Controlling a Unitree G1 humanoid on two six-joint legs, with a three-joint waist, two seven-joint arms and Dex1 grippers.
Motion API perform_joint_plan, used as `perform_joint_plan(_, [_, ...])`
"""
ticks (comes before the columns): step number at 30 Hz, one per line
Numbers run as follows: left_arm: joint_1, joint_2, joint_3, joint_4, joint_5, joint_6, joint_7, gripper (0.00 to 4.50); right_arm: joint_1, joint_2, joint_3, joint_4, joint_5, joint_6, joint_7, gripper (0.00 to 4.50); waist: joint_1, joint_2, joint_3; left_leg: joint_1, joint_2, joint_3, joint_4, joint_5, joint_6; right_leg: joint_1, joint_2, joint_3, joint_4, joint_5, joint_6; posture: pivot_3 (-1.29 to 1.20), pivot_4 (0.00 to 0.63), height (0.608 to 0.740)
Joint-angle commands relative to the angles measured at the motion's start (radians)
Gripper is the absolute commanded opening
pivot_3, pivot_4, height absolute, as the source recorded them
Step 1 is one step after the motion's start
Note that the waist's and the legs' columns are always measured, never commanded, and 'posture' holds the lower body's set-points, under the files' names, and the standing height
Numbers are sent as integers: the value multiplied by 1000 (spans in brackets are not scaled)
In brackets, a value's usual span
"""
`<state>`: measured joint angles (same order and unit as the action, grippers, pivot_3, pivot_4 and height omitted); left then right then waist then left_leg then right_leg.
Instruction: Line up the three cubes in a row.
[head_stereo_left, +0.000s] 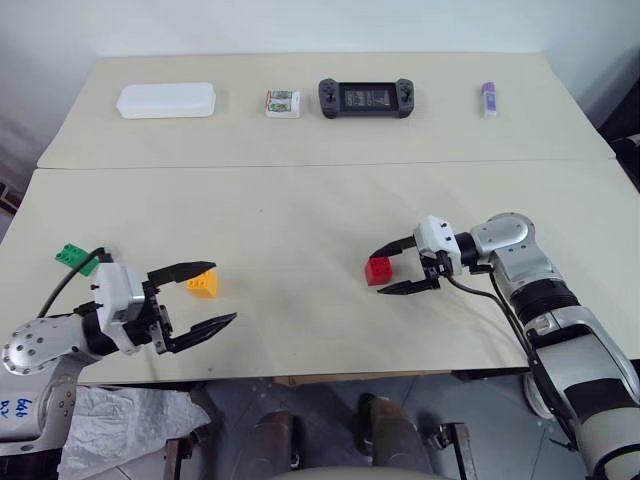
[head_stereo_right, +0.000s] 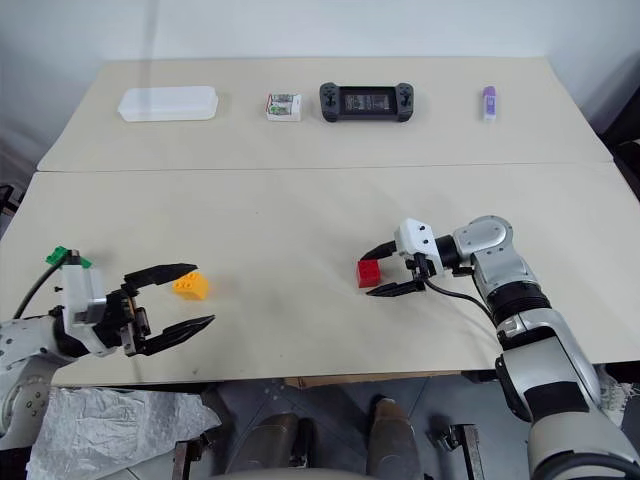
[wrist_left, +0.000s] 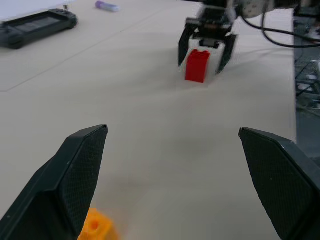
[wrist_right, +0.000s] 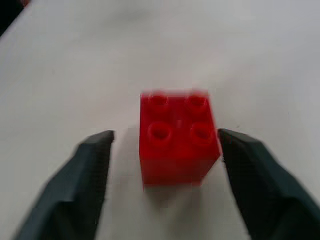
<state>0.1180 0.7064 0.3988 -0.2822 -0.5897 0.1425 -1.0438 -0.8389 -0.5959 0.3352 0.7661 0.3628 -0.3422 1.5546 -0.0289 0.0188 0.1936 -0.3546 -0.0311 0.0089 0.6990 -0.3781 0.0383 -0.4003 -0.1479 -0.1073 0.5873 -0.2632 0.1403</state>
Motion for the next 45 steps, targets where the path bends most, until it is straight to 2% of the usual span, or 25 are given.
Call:
perform_joint_plan(1, [59,-52,131,-16,-24,-30,88,4500,57,-39,-133,-150,117,53,60,4460,1,0,0,0,0,0,0,0,0,0,0,0,0,0,0,0,150,740])
perform_joint_plan(3, [107,-87,205,-22,-37,-35,134,4500,113,-58,-184,-249,165,97,59,4460,4,0,0,-1,0,-1,0,0,0,0,0,0,-1,0,0,0,150,740])
perform_joint_plan(6, [274,-157,358,-46,-112,11,178,4500,254,-89,-288,-462,313,216,55,4460,6,0,0,-1,0,-1,-1,-2,0,0,0,-1,-2,0,0,0,150,740])
perform_joint_plan(8, [361,-193,420,-50,-150,26,186,4500,321,-93,-324,-548,333,256,6,4460,5,-1,0,-1,1,-1,-1,-5,1,1,0,-1,-3,0,0,0,150,740])
perform_joint_plan(10, [413,-221,455,-13,-145,2,181,4500,374,-77,-351,-620,342,282,-50,4460,7,-1,0,-1,1,0,0,-5,2,2,0,-1,-4,0,0,0,150,740])
perform_joint_plan(13, [446,-264,438,66,-89,-47,177,4500,462,-57,-359,-727,348,351,-116,4460,16,-1,0,3,1,1,1,-8,-2,6,-1,-1,-6,0,0,0,150,740])
perform_joint_plan(16, [432,-296,407,129,-47,-104,186,4500,521,-45,-365,-758,334,340,-94,4460,33,-1,0,3,1,1,1,-9,-4,6,-1,0,-9,0,0,0,150,740])
perform_joint_plan(20, [391,-335,332,82,-20,-139,221,4500,538,-44,-385,-760,316,333,-105,4460,46,-2,-1,3,1,1,1,-9,-3,6,-2,0,-9,0,0,0,150,740])
perform_joint_plan(25, [321,-362,166,-94,45,-130,316,4500,558,-61,-415,-788,306,342,-118,4460,53,-3,-1,2,1,0,1,-8,-2,5,-1,1,-6,1,0,0,150,740])
perform_joint_plan(29, [252,-400,74,-192,119,-90,472,4500,602,-87,-435,-817,309,365,-106,4460,53,-3,-1,2,1,0,1,-8,1,5,0,1,-6,1,0,0,150,740])
perform_joint_plan(31, [215,-412,117,-182,134,-93,561,4500,617,-88,-445,-829,315,378,-111,4460,50,-3,-1,2,1,0,1,-8,2,5,0,0,-6,1,0,0,150,740])
perform_joint_plan(33, [174,-418,200,-143,89,-80,650,4500,631,-89,-453,-840,319,389,-108,4460,47,-3,-1,2,1,1,1,-8,2,5,1,0,-6,1,0,0,150,740])
perform_joint_plan(39, [100,-416,325,-13,76,-20,835,4500,618,-62,-467,-847,335,392,-111,4460,53,-3,-2,3,3,3,3,-8,2,5,3,0,-5,1,0,0,150,740])
perform_joint_plan(42, [123,-434,344,27,65,-73,805,4500,609,-50,-465,-856,342,402,-119,4460,54,-4,-2,3,3,2,3,-8,2,5,2,0,-5,1,0,0,150,740])
perform_joint_plan(45, [208,-439,404,143,52,-174,705,4500,609,-38,-460,-885,357,432,-145,4460,52,-5,-2,3,2,2,3,-9,2,5,1,0,-5,1,0,0,150,740])
